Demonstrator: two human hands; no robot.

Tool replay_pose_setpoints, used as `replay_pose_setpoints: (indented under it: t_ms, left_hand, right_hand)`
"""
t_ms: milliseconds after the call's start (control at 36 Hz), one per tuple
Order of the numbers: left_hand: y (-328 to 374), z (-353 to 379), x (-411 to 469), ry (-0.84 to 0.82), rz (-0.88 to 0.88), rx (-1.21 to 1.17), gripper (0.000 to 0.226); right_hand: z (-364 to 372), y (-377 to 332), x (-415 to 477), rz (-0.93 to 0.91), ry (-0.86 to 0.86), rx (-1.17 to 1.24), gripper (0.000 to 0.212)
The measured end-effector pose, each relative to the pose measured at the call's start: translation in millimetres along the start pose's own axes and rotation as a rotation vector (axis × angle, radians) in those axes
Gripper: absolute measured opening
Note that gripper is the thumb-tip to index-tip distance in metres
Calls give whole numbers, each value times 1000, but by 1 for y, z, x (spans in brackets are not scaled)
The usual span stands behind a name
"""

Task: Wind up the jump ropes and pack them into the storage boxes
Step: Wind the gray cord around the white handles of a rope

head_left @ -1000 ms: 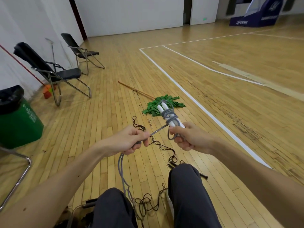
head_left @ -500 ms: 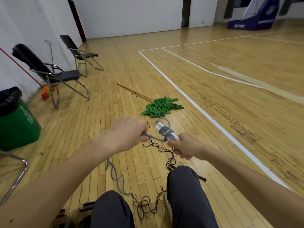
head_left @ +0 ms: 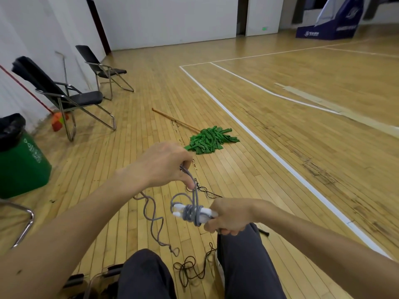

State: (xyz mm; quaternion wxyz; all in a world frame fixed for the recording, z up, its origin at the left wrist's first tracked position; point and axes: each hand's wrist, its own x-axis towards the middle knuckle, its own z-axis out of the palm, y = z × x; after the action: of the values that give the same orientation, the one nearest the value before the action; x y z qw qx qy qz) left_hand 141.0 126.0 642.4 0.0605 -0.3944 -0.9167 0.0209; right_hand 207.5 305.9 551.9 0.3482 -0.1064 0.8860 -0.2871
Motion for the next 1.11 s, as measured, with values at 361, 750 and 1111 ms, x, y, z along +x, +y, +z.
replay_pose_setpoints:
  t_ms: [361, 750, 1111]
  left_hand:
    - [-21, 22, -9, -136, -181, -332, 67]
    - [-218, 278, 37, -534, -495, -1288, 35]
    - [22, 99, -34, -176, -390, -1389, 64]
  right_hand:
    - [2, -30, -20, -285, -9, -189, 29]
    - [-20, -47, -35, -459, 234, -115, 27]
    - [-48, -31, -15, -325, 536, 5, 26]
